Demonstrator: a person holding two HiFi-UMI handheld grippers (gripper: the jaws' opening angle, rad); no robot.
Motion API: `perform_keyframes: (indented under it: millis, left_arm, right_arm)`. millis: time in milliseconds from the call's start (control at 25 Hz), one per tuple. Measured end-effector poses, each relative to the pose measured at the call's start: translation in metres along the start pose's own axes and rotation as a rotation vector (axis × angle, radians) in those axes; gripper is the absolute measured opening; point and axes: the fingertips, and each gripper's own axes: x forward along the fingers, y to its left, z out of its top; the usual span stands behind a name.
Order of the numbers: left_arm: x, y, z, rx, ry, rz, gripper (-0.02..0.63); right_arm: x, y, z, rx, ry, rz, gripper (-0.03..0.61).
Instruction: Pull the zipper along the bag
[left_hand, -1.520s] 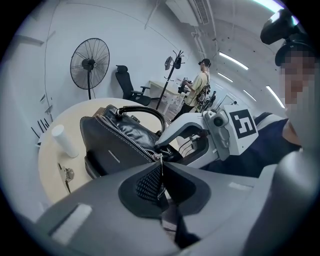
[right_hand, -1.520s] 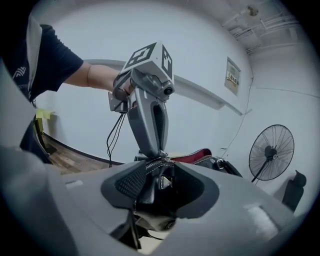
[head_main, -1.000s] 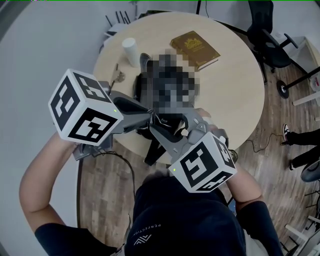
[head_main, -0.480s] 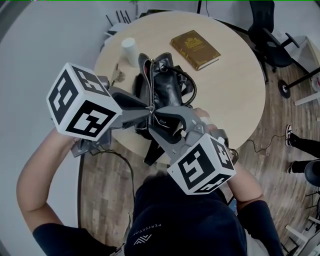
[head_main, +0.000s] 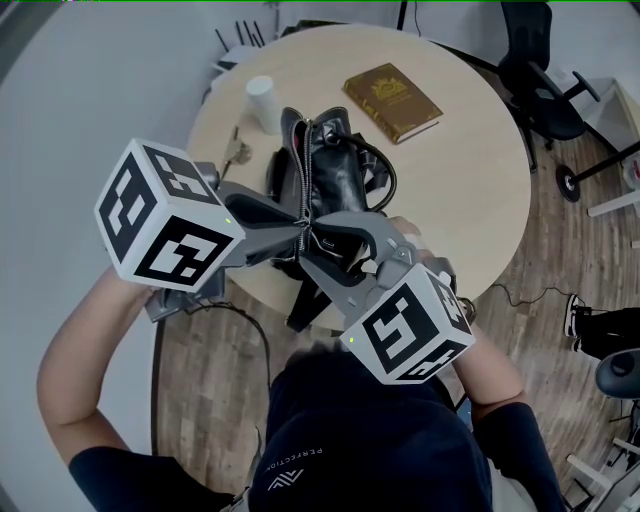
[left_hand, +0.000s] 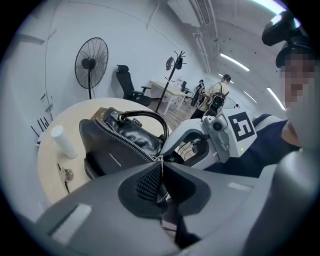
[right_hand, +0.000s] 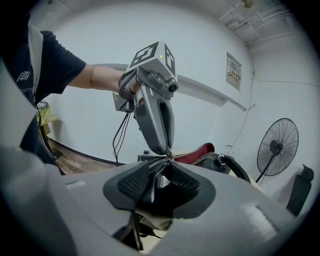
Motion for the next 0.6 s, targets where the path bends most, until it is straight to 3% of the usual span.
perform_keyframes:
  millis: [440,600]
  left_arm:
    - [-0.0024,-0.0017,-0.0053,-0.092,-0.054,0.006,0.028]
    - [-0.0030,-0.0013,-0.0070,-0.173,-0.091,-0.002,0.028]
  right_arm:
    - [0.0004,0.0018,0.0015,-0.058,-0.023,-0.006,0.150]
    - [0.0006,0.0024,0.0013,-0.071,-0.024,-0.007,0.150]
